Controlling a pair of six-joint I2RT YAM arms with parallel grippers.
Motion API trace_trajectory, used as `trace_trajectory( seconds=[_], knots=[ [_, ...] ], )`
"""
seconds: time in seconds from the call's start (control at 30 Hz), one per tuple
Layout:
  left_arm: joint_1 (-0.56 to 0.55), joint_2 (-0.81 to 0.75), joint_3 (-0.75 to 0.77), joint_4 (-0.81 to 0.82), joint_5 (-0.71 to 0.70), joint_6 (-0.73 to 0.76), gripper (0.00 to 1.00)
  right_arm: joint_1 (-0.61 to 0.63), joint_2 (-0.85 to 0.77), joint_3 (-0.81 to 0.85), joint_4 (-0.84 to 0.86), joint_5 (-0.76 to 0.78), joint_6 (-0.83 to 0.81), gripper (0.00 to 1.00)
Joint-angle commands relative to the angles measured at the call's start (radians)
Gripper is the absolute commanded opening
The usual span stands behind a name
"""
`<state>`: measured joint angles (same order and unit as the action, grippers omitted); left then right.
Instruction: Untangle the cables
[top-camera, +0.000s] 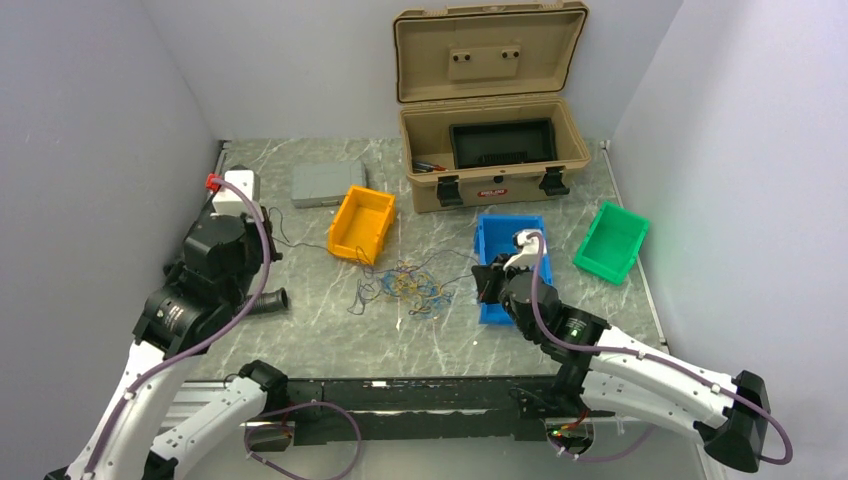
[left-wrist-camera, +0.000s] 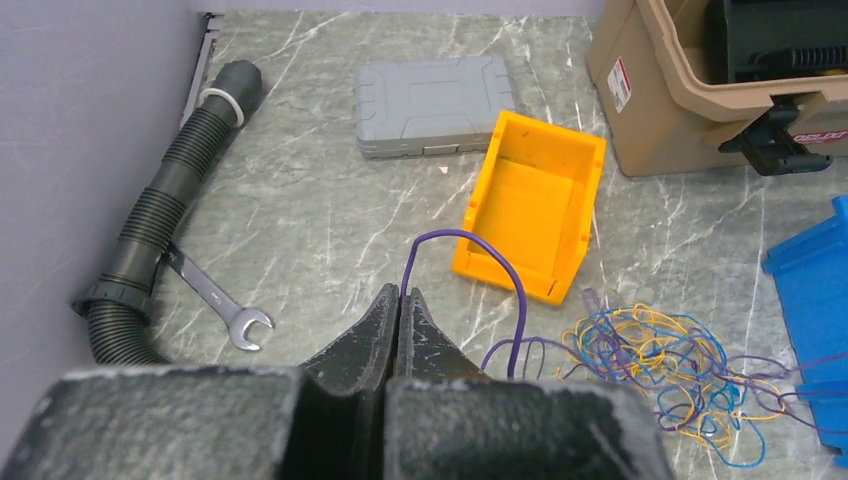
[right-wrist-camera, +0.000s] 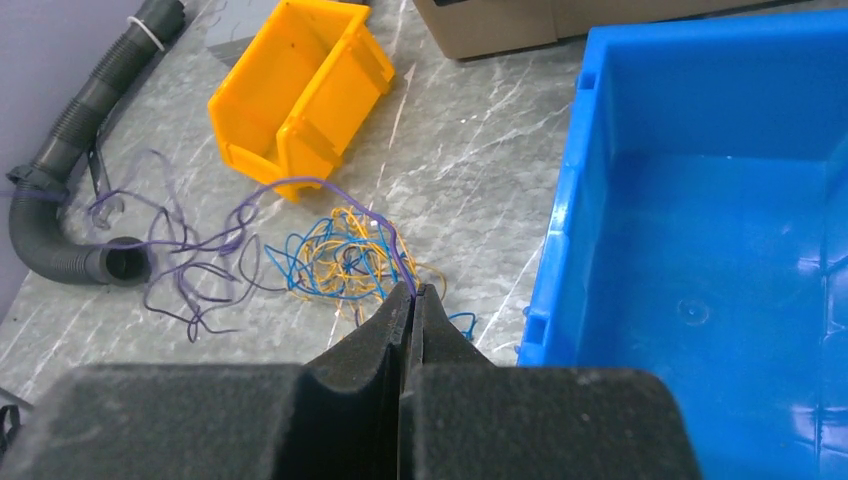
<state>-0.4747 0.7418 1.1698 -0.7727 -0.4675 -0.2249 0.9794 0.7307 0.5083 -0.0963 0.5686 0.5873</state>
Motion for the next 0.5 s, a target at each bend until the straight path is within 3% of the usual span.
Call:
trace_trajectory(
  seconds=[0.0, 0.1, 0.3, 0.47],
  knots=[
    [0.002, -0.011, -0.031, 0.066, -0.014, 0.005, 0.0, 0.0, -0.001, 0.021, 0.015, 0.02, -0.012, 0.0],
    [0.002, 0.021, 0.004, -0.005, -0.181, -0.034, 0.0, 0.0, 0.019, 0.062, -0.071, 0.098, 0.032, 0.0],
    [0.009, 0.039, 0.042, -0.124, -0.537, -0.204, 0.0, 0.001, -0.041, 0.088, -0.326, 0.372, 0.305, 0.0],
    [0.011, 0.023, 0.02, -0.148, -0.593, -0.266, 0.0, 0.001, -0.11, 0.077, -0.373, 0.424, 0.35, 0.0]
  ],
)
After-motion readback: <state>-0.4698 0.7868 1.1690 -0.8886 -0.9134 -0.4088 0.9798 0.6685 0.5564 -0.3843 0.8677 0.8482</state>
